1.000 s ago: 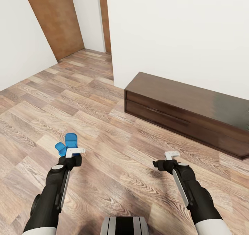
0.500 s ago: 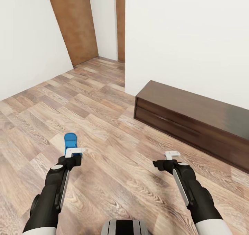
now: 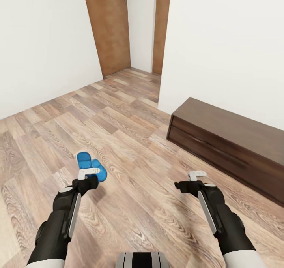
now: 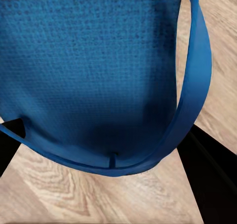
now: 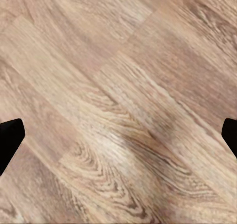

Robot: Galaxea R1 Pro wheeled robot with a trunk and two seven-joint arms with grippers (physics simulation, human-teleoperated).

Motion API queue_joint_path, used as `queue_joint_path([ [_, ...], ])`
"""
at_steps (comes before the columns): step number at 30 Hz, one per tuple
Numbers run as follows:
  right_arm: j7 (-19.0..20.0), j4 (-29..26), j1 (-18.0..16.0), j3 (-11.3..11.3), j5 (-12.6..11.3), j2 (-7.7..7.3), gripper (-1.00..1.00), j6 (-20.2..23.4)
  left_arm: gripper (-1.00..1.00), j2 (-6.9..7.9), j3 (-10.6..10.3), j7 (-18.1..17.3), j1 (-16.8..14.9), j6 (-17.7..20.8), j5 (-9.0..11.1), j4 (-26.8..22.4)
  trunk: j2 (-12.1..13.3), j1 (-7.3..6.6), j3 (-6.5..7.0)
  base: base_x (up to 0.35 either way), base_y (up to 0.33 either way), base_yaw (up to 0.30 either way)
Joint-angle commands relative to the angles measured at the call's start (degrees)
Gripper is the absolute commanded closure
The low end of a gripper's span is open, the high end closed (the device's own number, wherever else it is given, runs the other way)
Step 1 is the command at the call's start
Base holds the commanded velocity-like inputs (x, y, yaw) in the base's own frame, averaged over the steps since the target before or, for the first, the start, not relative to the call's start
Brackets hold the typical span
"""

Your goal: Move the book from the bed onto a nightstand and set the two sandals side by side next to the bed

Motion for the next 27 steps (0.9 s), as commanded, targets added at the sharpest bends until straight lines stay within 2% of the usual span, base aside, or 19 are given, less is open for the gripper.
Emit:
queue_joint_path([
  [1, 0.1, 0.0, 0.0, 0.0, 0.0, -0.04, -1.0, 0.3, 1.0, -0.07, 0.1, -0.6, 0.0, 0.2, -0.6, -0.1, 0.4, -0.23, 0.19, 0.0, 0.0, 0.265],
  [7, 0.1, 0.4, 0.0, 0.0, 0.0, -0.03, -1.0, 0.3, 1.0, -0.09, 0.1, -0.5, 0.0, 0.2, -0.7, -0.1, 2.8, -1.55, 1.56, 0.0, 0.0, 0.265],
  [27, 0.1, 0.2, 0.0, 0.0, 0.0, -0.06, -1.0, 0.3, 1.0, -0.09, 0.1, -0.5, 0.0, 0.0, -0.4, -0.2, 2.8, -1.55, 2.41, 0.001, 0.0, 0.265],
])
